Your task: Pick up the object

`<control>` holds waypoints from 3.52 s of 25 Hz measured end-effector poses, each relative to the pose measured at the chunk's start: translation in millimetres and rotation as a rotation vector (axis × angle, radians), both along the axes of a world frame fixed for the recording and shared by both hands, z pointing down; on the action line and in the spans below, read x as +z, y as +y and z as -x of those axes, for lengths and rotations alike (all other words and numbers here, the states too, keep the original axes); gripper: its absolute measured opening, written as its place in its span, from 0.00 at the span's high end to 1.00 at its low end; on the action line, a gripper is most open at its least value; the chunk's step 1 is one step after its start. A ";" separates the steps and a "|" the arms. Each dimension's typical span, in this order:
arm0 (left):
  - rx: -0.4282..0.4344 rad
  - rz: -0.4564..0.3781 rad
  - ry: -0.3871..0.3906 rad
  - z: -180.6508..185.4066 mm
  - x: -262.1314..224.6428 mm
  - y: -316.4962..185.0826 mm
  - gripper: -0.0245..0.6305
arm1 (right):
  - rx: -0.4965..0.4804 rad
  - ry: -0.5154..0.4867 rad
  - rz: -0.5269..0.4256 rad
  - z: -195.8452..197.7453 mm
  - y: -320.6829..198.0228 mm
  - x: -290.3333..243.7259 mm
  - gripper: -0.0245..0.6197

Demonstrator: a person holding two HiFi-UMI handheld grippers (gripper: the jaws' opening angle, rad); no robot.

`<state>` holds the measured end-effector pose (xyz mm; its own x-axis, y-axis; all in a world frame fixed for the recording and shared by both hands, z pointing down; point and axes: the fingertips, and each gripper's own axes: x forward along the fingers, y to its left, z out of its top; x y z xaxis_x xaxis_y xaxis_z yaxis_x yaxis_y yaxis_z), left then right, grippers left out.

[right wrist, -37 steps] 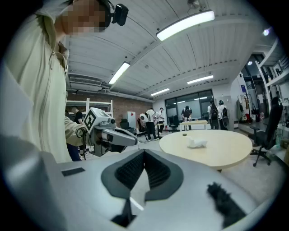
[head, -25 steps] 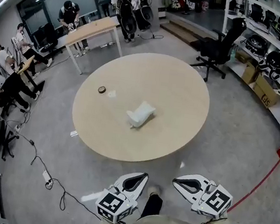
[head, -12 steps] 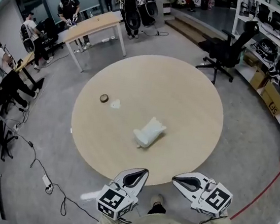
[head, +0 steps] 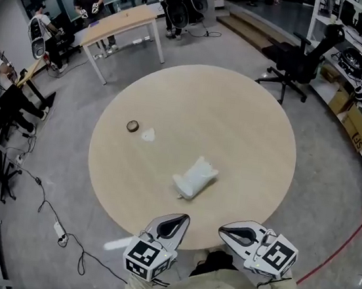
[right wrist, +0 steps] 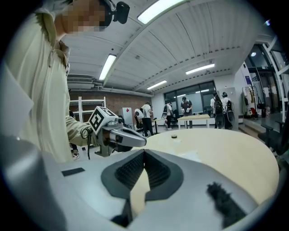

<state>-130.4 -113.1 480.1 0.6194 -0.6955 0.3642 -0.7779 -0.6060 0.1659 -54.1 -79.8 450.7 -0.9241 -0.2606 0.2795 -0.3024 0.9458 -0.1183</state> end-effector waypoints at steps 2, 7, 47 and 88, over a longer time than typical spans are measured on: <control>-0.015 0.002 -0.006 0.7 -0.1 -11.0 0.95 | -0.010 -0.002 0.000 -1.4 -12.4 -0.6 0.96; -0.071 0.063 -0.022 8.4 4.4 -38.4 0.95 | -0.046 -0.007 0.012 -2.6 -43.5 -6.8 0.96; 0.038 0.457 -0.308 3.3 156.3 -126.9 0.11 | -0.023 0.016 0.084 -2.2 -119.6 13.4 0.96; -0.111 0.210 -0.136 11.9 45.2 -117.8 0.21 | -0.016 -0.006 0.025 -10.7 -71.3 -7.6 0.96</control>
